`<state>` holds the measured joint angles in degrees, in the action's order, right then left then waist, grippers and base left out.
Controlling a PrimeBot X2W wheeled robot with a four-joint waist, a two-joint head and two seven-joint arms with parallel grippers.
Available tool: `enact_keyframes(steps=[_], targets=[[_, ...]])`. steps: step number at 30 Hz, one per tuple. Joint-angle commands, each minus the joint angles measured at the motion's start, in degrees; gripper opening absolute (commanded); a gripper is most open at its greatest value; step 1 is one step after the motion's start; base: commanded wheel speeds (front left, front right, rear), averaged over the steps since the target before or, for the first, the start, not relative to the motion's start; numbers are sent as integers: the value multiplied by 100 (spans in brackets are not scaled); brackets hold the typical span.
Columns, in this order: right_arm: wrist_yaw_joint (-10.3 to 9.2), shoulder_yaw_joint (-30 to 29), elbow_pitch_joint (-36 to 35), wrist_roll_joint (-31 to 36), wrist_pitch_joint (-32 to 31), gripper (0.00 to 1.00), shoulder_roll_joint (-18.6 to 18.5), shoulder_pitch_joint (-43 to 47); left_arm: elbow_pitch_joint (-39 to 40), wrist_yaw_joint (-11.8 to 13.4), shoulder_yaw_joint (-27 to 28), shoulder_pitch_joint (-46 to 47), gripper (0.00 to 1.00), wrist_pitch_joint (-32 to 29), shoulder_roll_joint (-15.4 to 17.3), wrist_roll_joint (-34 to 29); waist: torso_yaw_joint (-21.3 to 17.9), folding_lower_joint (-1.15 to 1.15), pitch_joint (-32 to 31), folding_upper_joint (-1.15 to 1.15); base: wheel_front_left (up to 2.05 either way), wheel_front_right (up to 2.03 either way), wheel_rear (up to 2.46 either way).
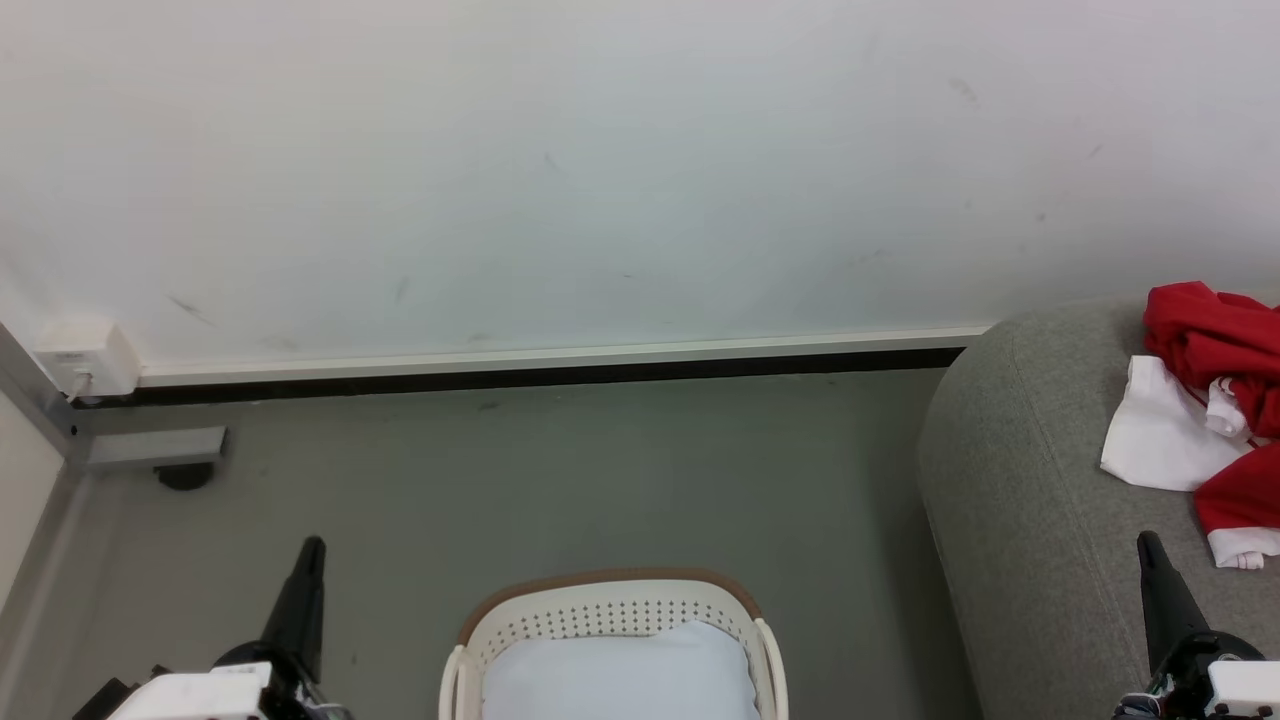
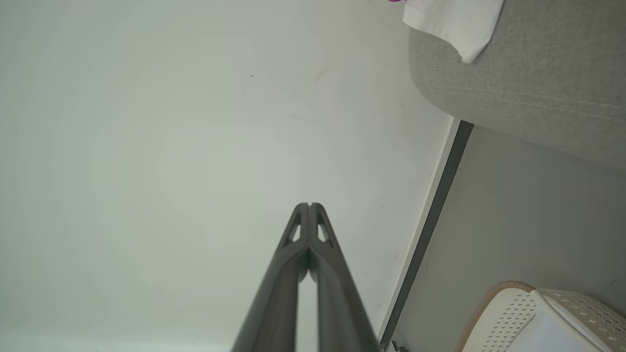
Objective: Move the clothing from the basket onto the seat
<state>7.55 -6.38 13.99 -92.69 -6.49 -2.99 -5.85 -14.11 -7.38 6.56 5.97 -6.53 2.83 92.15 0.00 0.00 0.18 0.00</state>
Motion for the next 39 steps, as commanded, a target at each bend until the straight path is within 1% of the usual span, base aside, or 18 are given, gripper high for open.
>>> enact_keyframes(steps=[1, 39], targets=[[-12, -23, 14, 41, -16, 0, 6, -74, 17, -21, 19, 42, 0, -26, 10, 41, 0, 0, 0, 0, 0, 0, 0], [-12, -28, 14, 48, -23, 0, 8, -76, 17, -21, 20, 42, 0, -27, 9, 40, 0, 0, 0, 0, 0, 0, 0]])
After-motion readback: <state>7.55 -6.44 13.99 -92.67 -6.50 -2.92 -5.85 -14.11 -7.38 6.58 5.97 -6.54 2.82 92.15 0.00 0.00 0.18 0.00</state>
